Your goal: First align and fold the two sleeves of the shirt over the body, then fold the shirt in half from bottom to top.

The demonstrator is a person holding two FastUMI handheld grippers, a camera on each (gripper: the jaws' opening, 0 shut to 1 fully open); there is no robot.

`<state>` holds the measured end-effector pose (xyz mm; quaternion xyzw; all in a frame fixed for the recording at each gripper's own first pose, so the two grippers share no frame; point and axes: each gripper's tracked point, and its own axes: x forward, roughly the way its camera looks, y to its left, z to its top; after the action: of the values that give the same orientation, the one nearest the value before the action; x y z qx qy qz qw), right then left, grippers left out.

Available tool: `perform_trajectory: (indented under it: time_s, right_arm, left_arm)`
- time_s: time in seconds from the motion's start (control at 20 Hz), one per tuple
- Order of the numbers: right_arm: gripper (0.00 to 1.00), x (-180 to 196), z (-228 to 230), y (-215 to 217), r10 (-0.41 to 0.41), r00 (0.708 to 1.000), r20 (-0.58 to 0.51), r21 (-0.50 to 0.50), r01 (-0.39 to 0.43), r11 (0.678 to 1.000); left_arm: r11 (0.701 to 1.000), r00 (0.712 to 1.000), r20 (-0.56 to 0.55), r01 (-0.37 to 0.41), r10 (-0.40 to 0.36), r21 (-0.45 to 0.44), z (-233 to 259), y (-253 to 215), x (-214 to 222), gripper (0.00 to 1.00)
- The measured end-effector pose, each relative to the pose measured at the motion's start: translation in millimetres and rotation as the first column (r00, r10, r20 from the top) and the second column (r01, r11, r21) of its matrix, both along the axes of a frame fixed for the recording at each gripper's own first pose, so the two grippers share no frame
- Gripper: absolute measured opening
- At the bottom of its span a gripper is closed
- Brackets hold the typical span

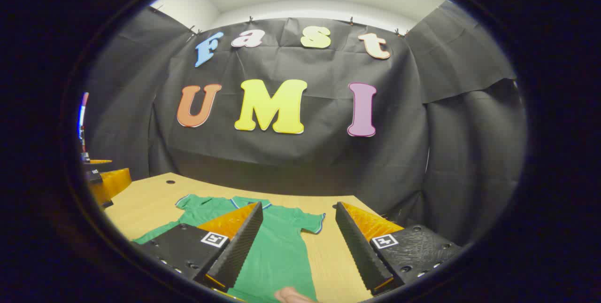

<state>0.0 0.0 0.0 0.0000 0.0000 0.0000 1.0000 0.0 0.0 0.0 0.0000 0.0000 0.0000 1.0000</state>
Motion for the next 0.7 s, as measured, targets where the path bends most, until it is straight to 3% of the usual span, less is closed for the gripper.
perform_trajectory:
  time_s: [0.25, 0.7]
  right_arm:
    - [0.95, -6.1, -4.5, 14.1, -0.024, 1.000, 0.000, -0.042, 0.024, 0.999]
    - [0.95, -3.7, 5.7, 21.8, -0.009, 1.000, 0.001, -0.061, 0.009, 0.998]
  left_arm:
    - [1.000, 0.999, -0.046, 0.028, -0.028, -0.009, -16.2, -8.9, 2.6, 0.98]
    - [0.995, 0.998, -0.058, 0.040, -0.035, 0.090, -21.5, -23.0, -4.0, 0.98]
